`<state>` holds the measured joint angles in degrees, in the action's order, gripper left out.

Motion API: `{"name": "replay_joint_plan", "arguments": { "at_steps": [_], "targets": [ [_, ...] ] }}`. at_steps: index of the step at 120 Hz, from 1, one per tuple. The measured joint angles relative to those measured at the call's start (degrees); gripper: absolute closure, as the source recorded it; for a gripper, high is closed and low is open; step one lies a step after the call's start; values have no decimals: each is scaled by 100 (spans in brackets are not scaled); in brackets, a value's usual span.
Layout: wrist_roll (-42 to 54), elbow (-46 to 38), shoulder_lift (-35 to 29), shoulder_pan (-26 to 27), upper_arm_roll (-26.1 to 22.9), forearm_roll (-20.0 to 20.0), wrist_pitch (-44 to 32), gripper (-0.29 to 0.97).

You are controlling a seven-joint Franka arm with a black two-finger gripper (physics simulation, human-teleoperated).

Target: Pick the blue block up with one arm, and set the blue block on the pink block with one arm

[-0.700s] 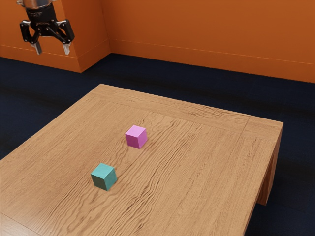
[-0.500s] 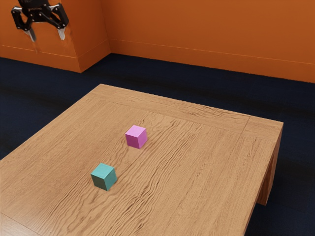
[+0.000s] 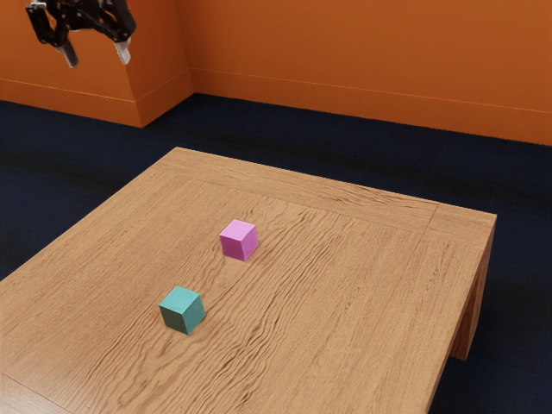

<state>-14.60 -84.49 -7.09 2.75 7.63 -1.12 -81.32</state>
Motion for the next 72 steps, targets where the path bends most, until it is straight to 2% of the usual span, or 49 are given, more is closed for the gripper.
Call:
{"name": "replay_joint_plan", "arguments": {
  "at_steps": [8,17,31,43,57,72],
  "targets": [
    [-25,-1555,-750,-273,78,-8,-389,0],
    [-54,-3108,-1473,-345,85,1,-942,0],
    [-173,-4678,-1791,-362,106,-4,-1701,0],
    [-267,-5224,-1346,-364,38,-20,-2393,0],
    [-293,-5374,-525,-360,-242,-158,-3391,0],
    [-49,-5423,-321,-362,-361,-482,-4277,0]
  ]
}}
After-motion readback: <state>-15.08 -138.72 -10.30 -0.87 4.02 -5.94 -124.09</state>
